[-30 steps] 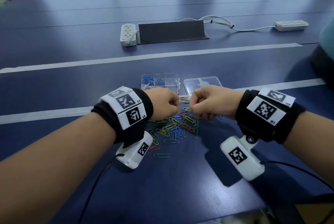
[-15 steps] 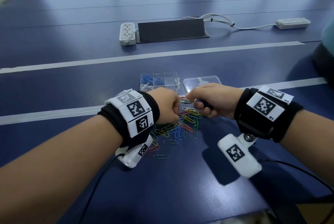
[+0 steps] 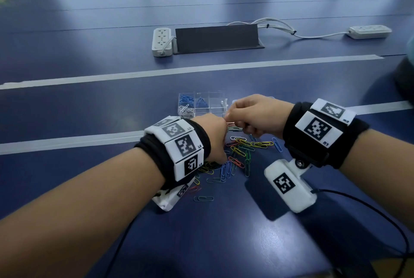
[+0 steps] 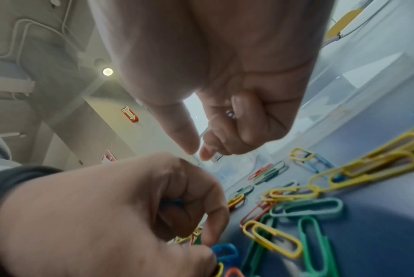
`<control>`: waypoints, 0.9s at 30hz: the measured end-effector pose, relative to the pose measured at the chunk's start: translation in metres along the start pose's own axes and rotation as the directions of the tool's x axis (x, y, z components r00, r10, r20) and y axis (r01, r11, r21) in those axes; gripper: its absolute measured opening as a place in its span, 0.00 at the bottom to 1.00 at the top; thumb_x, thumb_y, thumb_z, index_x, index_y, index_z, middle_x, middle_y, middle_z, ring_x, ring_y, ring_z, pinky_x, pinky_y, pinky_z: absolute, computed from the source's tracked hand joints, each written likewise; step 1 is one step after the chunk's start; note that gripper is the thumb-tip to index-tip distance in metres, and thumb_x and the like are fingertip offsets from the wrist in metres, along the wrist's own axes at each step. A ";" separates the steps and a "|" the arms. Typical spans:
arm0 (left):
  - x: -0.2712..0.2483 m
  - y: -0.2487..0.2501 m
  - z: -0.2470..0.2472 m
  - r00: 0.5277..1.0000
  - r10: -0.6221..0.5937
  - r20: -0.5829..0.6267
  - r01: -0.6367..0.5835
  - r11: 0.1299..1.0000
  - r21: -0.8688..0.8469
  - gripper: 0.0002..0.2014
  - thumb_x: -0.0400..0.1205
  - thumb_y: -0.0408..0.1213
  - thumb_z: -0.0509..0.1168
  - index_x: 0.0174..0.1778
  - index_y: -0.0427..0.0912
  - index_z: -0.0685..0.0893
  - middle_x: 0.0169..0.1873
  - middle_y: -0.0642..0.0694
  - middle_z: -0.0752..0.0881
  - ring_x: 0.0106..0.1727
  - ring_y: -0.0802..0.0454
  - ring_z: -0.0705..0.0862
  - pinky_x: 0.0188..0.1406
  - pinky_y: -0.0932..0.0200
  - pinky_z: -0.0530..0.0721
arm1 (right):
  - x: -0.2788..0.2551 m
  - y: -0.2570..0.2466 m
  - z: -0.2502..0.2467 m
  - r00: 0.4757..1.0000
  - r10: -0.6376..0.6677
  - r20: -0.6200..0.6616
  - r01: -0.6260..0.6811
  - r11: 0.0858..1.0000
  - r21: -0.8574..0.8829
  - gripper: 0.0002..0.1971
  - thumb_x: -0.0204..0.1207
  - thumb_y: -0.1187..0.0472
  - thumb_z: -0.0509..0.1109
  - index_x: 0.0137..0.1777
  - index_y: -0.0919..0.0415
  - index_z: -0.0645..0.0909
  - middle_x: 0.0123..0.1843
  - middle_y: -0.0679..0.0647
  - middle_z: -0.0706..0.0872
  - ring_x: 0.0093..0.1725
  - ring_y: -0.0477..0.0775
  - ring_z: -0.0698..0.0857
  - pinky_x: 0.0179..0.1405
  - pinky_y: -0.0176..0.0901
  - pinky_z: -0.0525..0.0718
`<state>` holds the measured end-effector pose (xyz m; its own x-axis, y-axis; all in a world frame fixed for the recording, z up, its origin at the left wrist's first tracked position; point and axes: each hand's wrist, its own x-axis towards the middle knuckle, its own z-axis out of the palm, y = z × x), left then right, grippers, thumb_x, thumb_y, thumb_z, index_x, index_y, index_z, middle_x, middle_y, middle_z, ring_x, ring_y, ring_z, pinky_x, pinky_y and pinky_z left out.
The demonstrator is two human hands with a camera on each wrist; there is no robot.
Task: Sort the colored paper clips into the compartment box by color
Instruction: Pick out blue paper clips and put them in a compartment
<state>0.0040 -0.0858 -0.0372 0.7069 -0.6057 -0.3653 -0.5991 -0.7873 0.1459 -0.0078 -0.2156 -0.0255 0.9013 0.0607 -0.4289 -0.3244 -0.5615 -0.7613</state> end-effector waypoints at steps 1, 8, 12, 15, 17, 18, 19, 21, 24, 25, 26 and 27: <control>0.000 0.000 0.000 1.000 0.008 0.000 -0.008 1.000 0.002 0.08 0.71 0.45 0.70 0.35 0.44 0.82 0.33 0.47 0.83 0.39 0.45 0.83 0.43 0.53 0.86 | 0.002 -0.001 0.000 1.000 -0.005 -0.008 0.005 1.000 -0.007 0.06 0.78 0.61 0.65 0.39 0.59 0.77 0.28 0.51 0.72 0.23 0.48 0.67 0.17 0.34 0.65; -0.002 -0.017 -0.009 0.996 -0.054 -0.072 0.049 0.997 -0.066 0.10 0.74 0.44 0.66 0.31 0.45 0.74 0.33 0.48 0.78 0.40 0.46 0.77 0.40 0.57 0.77 | 0.017 -0.016 -0.003 0.996 -0.061 -0.060 0.046 0.975 -0.217 0.09 0.77 0.64 0.64 0.43 0.63 0.86 0.30 0.52 0.78 0.30 0.54 0.77 0.33 0.44 0.80; 0.002 -0.037 -0.026 0.983 -0.155 -0.095 0.137 0.976 -0.171 0.13 0.73 0.42 0.67 0.28 0.46 0.70 0.27 0.51 0.74 0.32 0.50 0.73 0.28 0.61 0.71 | 0.033 -0.040 -0.003 0.988 -0.080 -0.135 0.017 0.910 -0.414 0.12 0.74 0.69 0.64 0.42 0.50 0.84 0.21 0.46 0.82 0.28 0.47 0.82 0.44 0.41 0.86; 0.008 -0.049 -0.039 0.970 -0.224 -0.099 0.186 0.936 -0.298 0.09 0.73 0.40 0.68 0.29 0.46 0.75 0.25 0.49 0.77 0.26 0.51 0.74 0.29 0.62 0.74 | 0.045 -0.059 0.000 0.978 -0.087 -0.187 -0.011 0.882 -0.471 0.10 0.71 0.69 0.68 0.48 0.59 0.88 0.27 0.49 0.86 0.37 0.51 0.86 0.52 0.46 0.89; 0.014 -0.056 -0.046 0.958 -0.263 -0.118 0.208 0.914 -0.349 0.09 0.73 0.40 0.69 0.29 0.46 0.76 0.24 0.49 0.77 0.24 0.53 0.75 0.30 0.63 0.77 | 0.053 -0.069 0.003 0.976 -0.079 -0.201 -0.028 0.876 -0.482 0.14 0.68 0.69 0.72 0.53 0.63 0.88 0.42 0.57 0.93 0.47 0.53 0.90 0.56 0.54 0.89; 0.018 -0.060 -0.048 0.952 -0.279 -0.125 0.220 0.908 -0.356 0.09 0.73 0.41 0.69 0.30 0.46 0.77 0.24 0.49 0.77 0.24 0.53 0.75 0.32 0.62 0.78 | 0.057 -0.073 0.004 0.976 -0.076 -0.203 -0.034 0.870 -0.492 0.15 0.66 0.69 0.73 0.54 0.63 0.88 0.48 0.59 0.93 0.51 0.55 0.91 0.57 0.56 0.88; 0.021 -0.062 -0.051 0.947 -0.293 -0.131 0.231 0.906 -0.356 0.10 0.74 0.43 0.69 0.30 0.46 0.78 0.24 0.49 0.77 0.24 0.53 0.75 0.33 0.61 0.79 | 0.060 -0.075 0.005 0.976 -0.075 -0.203 -0.039 0.863 -0.503 0.16 0.65 0.68 0.74 0.54 0.62 0.88 0.50 0.59 0.92 0.53 0.57 0.90 0.57 0.56 0.88; 0.027 -0.067 -0.054 0.938 -0.314 -0.147 0.245 0.901 -0.357 0.12 0.74 0.44 0.69 0.27 0.46 0.77 0.23 0.49 0.78 0.23 0.53 0.75 0.31 0.62 0.77 | 0.064 -0.078 0.007 0.975 -0.076 -0.210 -0.042 0.861 -0.506 0.18 0.64 0.68 0.73 0.55 0.61 0.87 0.50 0.59 0.92 0.52 0.60 0.90 0.57 0.56 0.88; 0.036 -0.071 -0.057 0.929 -0.335 -0.156 0.261 0.894 -0.364 0.13 0.75 0.41 0.69 0.27 0.44 0.77 0.23 0.48 0.76 0.23 0.53 0.74 0.27 0.64 0.74 | 0.064 -0.081 0.009 0.976 -0.080 -0.204 -0.026 0.882 -0.470 0.19 0.69 0.67 0.69 0.61 0.64 0.84 0.53 0.61 0.91 0.54 0.62 0.89 0.58 0.58 0.87; 0.039 -0.071 -0.058 0.928 -0.339 -0.154 0.268 0.896 -0.355 0.10 0.75 0.41 0.69 0.30 0.43 0.80 0.24 0.48 0.77 0.23 0.53 0.74 0.28 0.63 0.75 | 0.063 -0.082 0.009 0.977 -0.084 -0.197 -0.016 0.889 -0.458 0.19 0.71 0.67 0.68 0.63 0.64 0.82 0.54 0.62 0.90 0.54 0.62 0.89 0.59 0.57 0.86; 0.041 -0.071 -0.058 0.929 -0.337 -0.153 0.270 0.899 -0.344 0.07 0.76 0.41 0.69 0.35 0.42 0.83 0.25 0.48 0.77 0.24 0.53 0.74 0.30 0.62 0.77 | 0.062 -0.083 0.008 0.978 -0.085 -0.189 -0.008 0.897 -0.442 0.20 0.72 0.68 0.67 0.65 0.65 0.81 0.53 0.62 0.90 0.53 0.62 0.89 0.59 0.55 0.86; 0.044 -0.071 -0.059 0.930 -0.334 -0.151 0.271 0.905 -0.327 0.07 0.76 0.41 0.69 0.40 0.41 0.85 0.26 0.48 0.78 0.25 0.53 0.75 0.33 0.60 0.78 | 0.061 -0.084 0.007 0.980 -0.083 -0.182 -0.003 0.905 -0.426 0.20 0.73 0.68 0.65 0.66 0.65 0.80 0.51 0.63 0.90 0.49 0.60 0.89 0.58 0.52 0.87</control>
<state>0.0999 -0.0639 -0.0093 0.9146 -0.3183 -0.2494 -0.2275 -0.9149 0.3334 0.0719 -0.1588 0.0088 0.9622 -0.0445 -0.2688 -0.1738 -0.8599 -0.4800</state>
